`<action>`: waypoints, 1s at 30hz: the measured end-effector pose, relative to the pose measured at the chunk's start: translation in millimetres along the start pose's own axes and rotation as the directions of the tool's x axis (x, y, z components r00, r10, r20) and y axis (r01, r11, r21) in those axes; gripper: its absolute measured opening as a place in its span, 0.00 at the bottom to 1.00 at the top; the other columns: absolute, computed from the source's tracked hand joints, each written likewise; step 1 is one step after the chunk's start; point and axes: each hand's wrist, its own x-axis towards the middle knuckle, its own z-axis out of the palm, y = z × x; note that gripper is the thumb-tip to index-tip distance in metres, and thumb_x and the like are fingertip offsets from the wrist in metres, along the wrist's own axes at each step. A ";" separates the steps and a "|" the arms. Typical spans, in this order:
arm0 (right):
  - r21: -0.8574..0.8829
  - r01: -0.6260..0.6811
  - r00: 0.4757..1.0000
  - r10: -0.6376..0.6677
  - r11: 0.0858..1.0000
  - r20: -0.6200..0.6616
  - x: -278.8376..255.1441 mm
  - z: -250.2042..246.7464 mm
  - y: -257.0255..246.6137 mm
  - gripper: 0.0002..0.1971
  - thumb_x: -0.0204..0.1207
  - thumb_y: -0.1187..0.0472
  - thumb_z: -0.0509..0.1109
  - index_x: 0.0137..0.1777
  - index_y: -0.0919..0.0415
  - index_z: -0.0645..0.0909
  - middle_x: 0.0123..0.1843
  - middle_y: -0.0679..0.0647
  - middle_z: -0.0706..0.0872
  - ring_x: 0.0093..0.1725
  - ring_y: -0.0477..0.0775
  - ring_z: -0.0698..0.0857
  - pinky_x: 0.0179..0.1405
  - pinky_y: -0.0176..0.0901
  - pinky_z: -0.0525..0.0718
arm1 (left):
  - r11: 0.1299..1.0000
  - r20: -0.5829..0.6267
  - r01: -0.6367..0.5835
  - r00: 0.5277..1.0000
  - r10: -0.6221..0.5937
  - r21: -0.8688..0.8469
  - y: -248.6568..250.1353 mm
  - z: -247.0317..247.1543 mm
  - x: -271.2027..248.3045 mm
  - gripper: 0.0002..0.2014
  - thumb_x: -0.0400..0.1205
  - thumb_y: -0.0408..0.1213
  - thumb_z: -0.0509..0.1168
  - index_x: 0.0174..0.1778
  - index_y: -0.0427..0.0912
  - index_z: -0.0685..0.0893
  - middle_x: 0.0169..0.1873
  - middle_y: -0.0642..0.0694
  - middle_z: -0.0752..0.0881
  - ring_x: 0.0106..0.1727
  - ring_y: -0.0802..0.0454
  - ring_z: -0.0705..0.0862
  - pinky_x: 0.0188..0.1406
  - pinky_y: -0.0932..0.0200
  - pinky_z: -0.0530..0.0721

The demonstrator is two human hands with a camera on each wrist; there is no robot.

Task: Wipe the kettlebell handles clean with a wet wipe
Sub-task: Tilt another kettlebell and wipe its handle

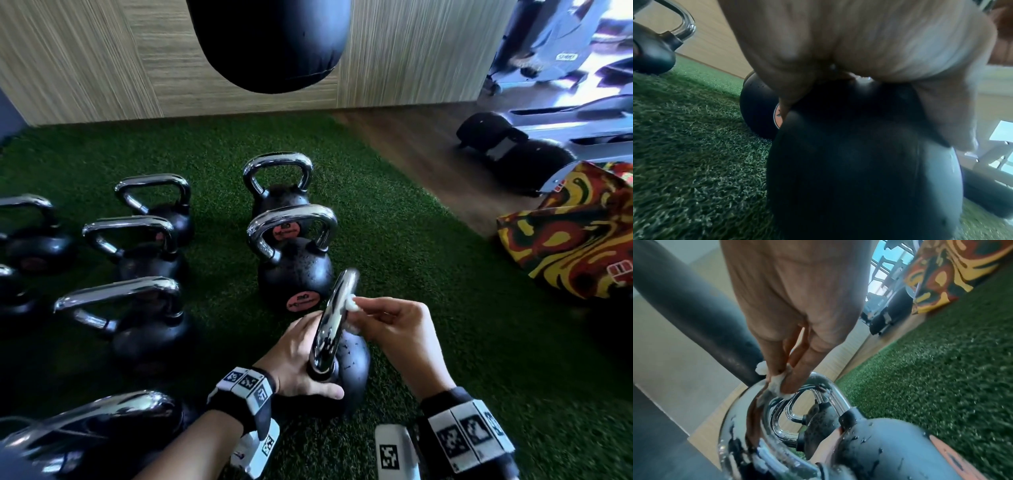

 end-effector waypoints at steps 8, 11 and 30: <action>0.031 -0.203 0.975 0.199 0.979 0.097 -14.0 10.0 12.8 0.14 0.58 0.65 0.92 0.41 0.66 0.92 0.40 0.67 0.94 0.42 0.65 0.93 0.53 0.66 0.92 | 0.997 0.030 0.038 0.999 -0.036 -0.069 -3.4 -10.3 18.7 0.58 0.61 0.63 0.85 0.85 0.59 0.62 0.79 0.57 0.68 0.81 0.59 0.68 0.85 0.51 0.69; -0.005 -0.215 0.974 0.215 0.977 0.075 -12.2 12.8 17.5 0.16 0.56 0.62 0.92 0.40 0.65 0.92 0.39 0.65 0.94 0.40 0.64 0.93 0.52 0.68 0.92 | 0.992 0.033 0.070 0.997 -0.067 -0.108 -4.3 -12.3 21.1 0.53 0.60 0.61 0.86 0.80 0.59 0.68 0.74 0.59 0.71 0.78 0.59 0.71 0.82 0.52 0.72; -0.535 0.055 0.926 0.157 0.843 0.344 23.0 19.8 38.8 0.10 0.71 0.67 0.76 0.33 0.52 0.89 0.27 0.35 0.86 0.29 0.31 0.82 0.33 0.29 0.76 | 0.981 0.007 -0.130 0.991 0.133 -0.141 0.4 -14.9 15.8 0.53 0.61 0.58 0.88 0.81 0.59 0.71 0.76 0.56 0.76 0.80 0.54 0.73 0.82 0.43 0.72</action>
